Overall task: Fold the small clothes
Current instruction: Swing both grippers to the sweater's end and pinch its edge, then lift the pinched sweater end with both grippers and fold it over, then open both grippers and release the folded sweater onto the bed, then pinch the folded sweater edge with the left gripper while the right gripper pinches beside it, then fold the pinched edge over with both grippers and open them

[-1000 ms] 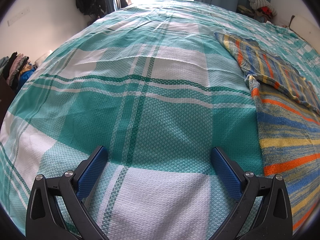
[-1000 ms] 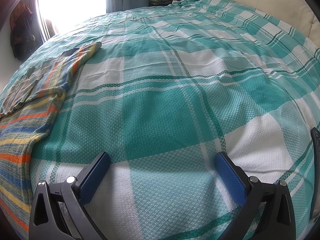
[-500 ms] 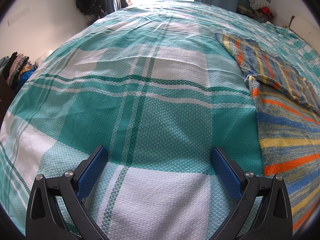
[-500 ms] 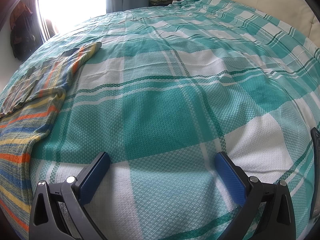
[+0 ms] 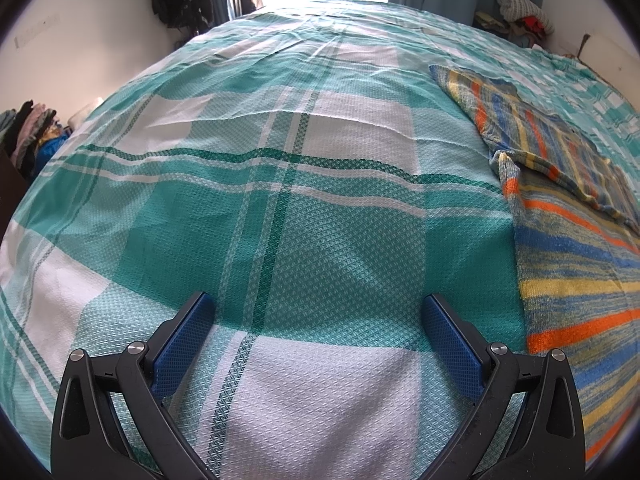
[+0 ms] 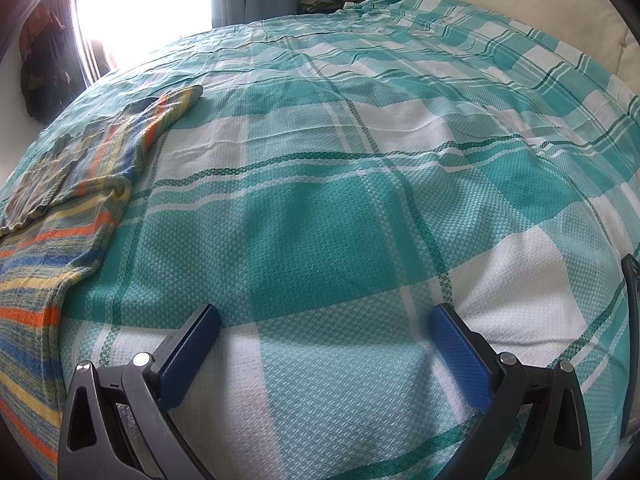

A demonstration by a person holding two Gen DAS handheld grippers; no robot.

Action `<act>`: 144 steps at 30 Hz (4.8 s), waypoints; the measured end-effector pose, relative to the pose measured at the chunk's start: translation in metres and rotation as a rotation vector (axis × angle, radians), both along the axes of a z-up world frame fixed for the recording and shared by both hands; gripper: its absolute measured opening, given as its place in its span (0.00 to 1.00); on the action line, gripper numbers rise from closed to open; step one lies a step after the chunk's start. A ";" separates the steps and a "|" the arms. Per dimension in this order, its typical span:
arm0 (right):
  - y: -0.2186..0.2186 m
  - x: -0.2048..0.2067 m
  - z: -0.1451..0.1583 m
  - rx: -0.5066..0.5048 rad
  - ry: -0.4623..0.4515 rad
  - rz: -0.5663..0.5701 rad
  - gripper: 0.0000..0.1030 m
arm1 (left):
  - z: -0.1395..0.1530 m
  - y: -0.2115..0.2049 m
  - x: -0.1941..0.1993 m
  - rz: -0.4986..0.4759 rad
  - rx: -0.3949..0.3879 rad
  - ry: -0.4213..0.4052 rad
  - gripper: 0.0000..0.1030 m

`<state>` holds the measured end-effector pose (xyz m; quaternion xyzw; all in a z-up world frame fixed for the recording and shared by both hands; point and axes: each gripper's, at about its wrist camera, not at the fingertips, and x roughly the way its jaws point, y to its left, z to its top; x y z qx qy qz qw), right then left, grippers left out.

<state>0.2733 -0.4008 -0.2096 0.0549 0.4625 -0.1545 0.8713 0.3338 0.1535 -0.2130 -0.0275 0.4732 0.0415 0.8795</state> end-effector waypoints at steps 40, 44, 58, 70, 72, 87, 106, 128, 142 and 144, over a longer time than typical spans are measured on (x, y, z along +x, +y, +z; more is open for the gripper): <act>0.088 -0.122 0.091 0.618 0.079 0.318 0.07 | 0.090 -0.031 -0.134 -0.292 -0.574 0.108 0.05; 0.075 -0.066 0.098 0.634 -0.004 0.245 0.07 | 0.112 -0.031 -0.082 -0.260 -0.601 0.043 0.05; 0.042 0.155 0.085 0.605 -0.057 0.158 0.07 | 0.089 -0.057 0.141 -0.178 -0.549 0.051 0.05; 0.025 0.240 0.030 0.634 -0.060 0.089 0.18 | 0.047 -0.053 0.229 0.012 -0.507 0.102 0.61; 0.020 0.244 0.033 0.638 -0.080 0.059 0.58 | 0.050 -0.041 0.230 0.075 -0.527 0.077 0.72; 0.106 0.134 0.013 0.498 0.123 0.506 0.59 | 0.014 -0.088 0.066 -0.353 -0.200 0.118 0.84; 0.016 0.142 0.047 0.567 0.053 0.287 0.62 | 0.068 -0.341 -0.027 -0.936 0.034 -0.060 0.87; 0.108 0.281 0.099 0.688 -0.018 0.434 0.08 | 0.119 -0.194 0.022 -0.501 -0.491 -0.116 0.08; 0.359 0.317 0.033 0.724 0.153 0.635 0.21 | 0.034 -0.044 0.025 -0.069 -0.533 0.042 0.20; 0.350 0.312 0.030 0.764 0.142 0.608 0.44 | 0.041 -0.034 0.020 -0.054 -0.551 0.036 0.32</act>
